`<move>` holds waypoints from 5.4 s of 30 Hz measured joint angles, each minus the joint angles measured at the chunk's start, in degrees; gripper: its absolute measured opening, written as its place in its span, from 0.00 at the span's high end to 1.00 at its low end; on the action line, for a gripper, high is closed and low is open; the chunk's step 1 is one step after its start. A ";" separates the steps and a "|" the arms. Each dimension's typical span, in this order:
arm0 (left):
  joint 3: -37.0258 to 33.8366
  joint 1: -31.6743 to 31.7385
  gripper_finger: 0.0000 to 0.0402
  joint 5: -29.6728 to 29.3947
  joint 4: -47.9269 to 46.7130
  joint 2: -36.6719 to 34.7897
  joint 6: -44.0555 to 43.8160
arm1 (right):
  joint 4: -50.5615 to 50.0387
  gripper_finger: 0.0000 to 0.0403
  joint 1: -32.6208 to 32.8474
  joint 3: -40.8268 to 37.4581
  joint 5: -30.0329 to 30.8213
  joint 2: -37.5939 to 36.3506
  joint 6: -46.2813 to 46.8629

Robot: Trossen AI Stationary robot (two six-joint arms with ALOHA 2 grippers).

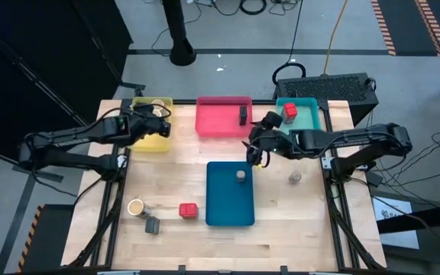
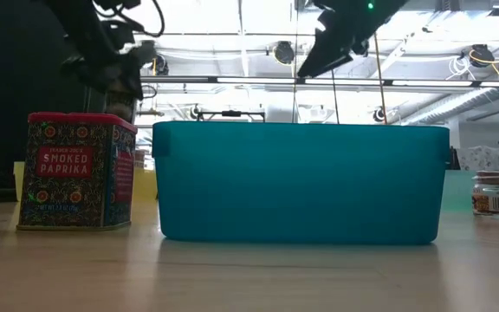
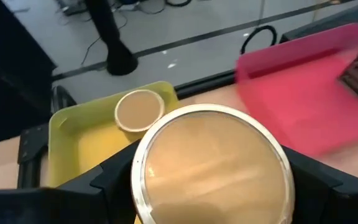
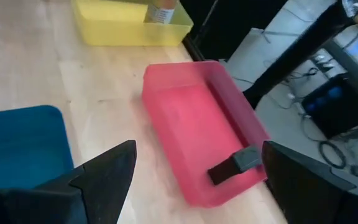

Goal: Sort spices by type
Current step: Put the right gold seasoning bottle into the yellow bin, then put the black seasoning can into the red bin

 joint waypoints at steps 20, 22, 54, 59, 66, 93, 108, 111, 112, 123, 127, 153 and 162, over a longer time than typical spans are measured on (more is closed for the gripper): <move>-15.38 11.48 0.30 3.32 15.58 -0.09 -0.33 | 4.86 0.18 -2.08 -2.59 -4.55 -0.82 -2.71; -16.77 12.55 0.30 4.47 18.16 -0.09 -0.34 | 5.13 0.18 -2.08 -2.59 -5.33 -0.82 -2.72; -25.95 17.04 0.24 9.39 35.25 0.00 4.76 | 7.41 0.18 -2.08 -2.64 -5.38 -0.82 -3.85; -25.95 17.04 0.23 9.39 35.23 0.00 4.63 | 7.37 0.18 -2.08 -2.64 -5.38 -0.82 -3.66; -25.95 17.04 0.23 9.39 36.35 -0.92 6.25 | 7.30 0.18 -2.08 -2.64 -5.38 -0.82 -3.58; -18.76 -10.11 0.23 12.74 28.36 -8.34 9.06 | 7.85 0.18 -2.08 -2.64 -5.27 -0.82 -1.26; -14.41 -38.70 0.23 8.71 28.65 -8.06 20.87 | 7.35 0.18 6.53 0.97 -2.15 0.36 5.30; -14.41 -41.57 0.23 6.81 28.74 -7.42 20.87 | 6.21 0.18 8.77 4.50 -0.89 3.04 4.86; -14.41 -42.38 0.23 6.78 28.76 -7.15 20.88 | 5.97 0.18 9.32 6.00 -0.88 4.15 4.58; -9.86 -50.84 0.23 11.90 21.81 -4.88 7.24 | -10.53 0.18 11.61 23.09 -5.68 14.94 6.08; -2.97 -52.66 0.23 14.02 7.93 -0.37 -3.88 | -11.85 0.18 11.58 23.31 -7.36 15.19 6.16; 7.38 -56.64 0.23 42.84 -9.23 16.94 -18.19 | -16.22 0.18 11.58 23.31 -7.08 15.18 6.16; 7.54 -55.42 0.23 55.40 -8.00 16.95 -56.14 | -20.34 0.18 10.14 23.31 -7.04 15.13 3.73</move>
